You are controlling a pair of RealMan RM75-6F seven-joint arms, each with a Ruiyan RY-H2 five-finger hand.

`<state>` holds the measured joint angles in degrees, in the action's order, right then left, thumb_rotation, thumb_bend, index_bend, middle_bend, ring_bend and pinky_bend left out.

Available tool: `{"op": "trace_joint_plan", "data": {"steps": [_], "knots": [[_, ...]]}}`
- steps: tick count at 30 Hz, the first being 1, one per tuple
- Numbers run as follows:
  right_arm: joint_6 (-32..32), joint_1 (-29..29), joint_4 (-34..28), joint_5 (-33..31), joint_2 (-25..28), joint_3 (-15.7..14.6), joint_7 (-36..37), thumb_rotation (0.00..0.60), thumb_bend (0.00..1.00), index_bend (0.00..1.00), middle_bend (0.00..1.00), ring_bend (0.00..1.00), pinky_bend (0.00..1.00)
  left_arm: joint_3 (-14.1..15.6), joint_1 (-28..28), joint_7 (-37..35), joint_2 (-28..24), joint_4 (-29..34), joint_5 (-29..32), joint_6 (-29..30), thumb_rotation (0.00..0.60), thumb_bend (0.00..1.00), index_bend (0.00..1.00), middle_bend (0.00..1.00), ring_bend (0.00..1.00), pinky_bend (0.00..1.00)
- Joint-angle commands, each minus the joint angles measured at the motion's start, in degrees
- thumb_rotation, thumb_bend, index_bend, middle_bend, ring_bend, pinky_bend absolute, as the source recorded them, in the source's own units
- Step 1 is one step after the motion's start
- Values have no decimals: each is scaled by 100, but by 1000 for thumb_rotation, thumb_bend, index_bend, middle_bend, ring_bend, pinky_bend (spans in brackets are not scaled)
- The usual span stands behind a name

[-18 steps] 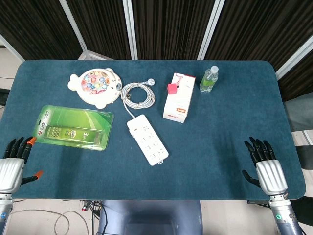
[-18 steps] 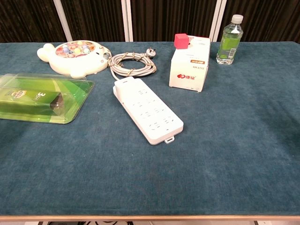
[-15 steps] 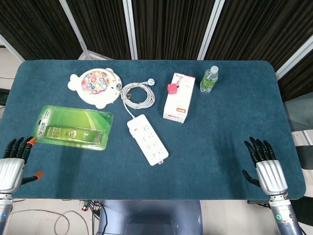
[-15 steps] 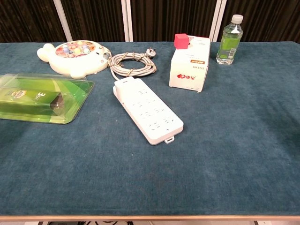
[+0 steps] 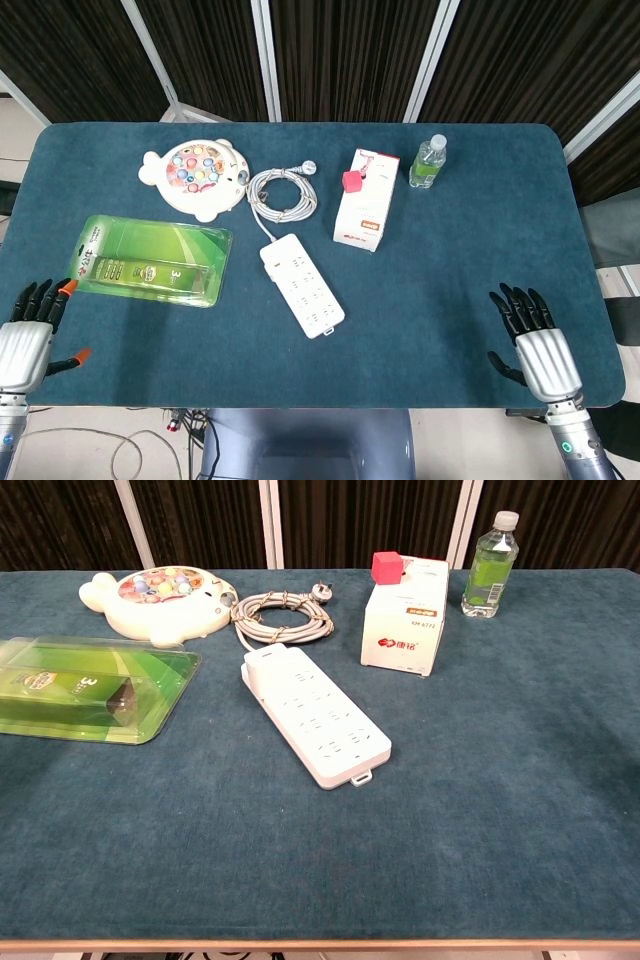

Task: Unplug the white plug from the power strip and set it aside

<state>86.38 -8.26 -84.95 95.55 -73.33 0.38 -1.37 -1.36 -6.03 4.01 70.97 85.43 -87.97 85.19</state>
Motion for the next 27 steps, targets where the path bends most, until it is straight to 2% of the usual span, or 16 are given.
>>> {"op": "trace_joint_plan", "data": {"steps": [1, 11, 13, 16, 18, 23, 27], "knots": [[12, -20, 41, 62, -8, -25, 55, 600, 319, 0, 0, 0, 0, 2, -9, 2, 4, -5, 15, -28, 600, 0, 26, 50, 1, 0], [-188, -264, 197, 335, -155, -46, -82, 600, 318, 0, 0, 0, 0, -166, -294, 162, -11, 163, 60, -315, 600, 0, 27, 52, 1, 0], [-310, -396, 175, 480, -177, -56, -236, 600, 378, 0, 0, 0, 0, -252, -437, 230, -65, 331, 40, -427, 600, 0, 30, 53, 1, 0], [-576, -628, 35, 656, -204, -46, -564, 600, 481, 0, 0, 0, 0, -413, -713, 378, -195, 701, 79, -713, 600, 0, 39, 56, 1, 0], [-742, -768, -82, 734, -234, -19, -773, 600, 502, 0, 0, 0, 0, -517, -908, 500, -272, 927, 141, -951, 600, 2, 41, 56, 1, 0], [-1272, -1140, -436, 859, -344, 53, -1399, 600, 511, 0, 0, 0, 0, -858, -1514, 956, -406, 1446, 442, -1674, 600, 7, 48, 58, 1, 0], [-1593, -1347, -638, 827, -463, 117, -1660, 600, 512, 0, 0, 0, 0, -1093, -1906, 1180, -407, 1618, 757, -2125, 600, 8, 50, 61, 1, 0]]}}
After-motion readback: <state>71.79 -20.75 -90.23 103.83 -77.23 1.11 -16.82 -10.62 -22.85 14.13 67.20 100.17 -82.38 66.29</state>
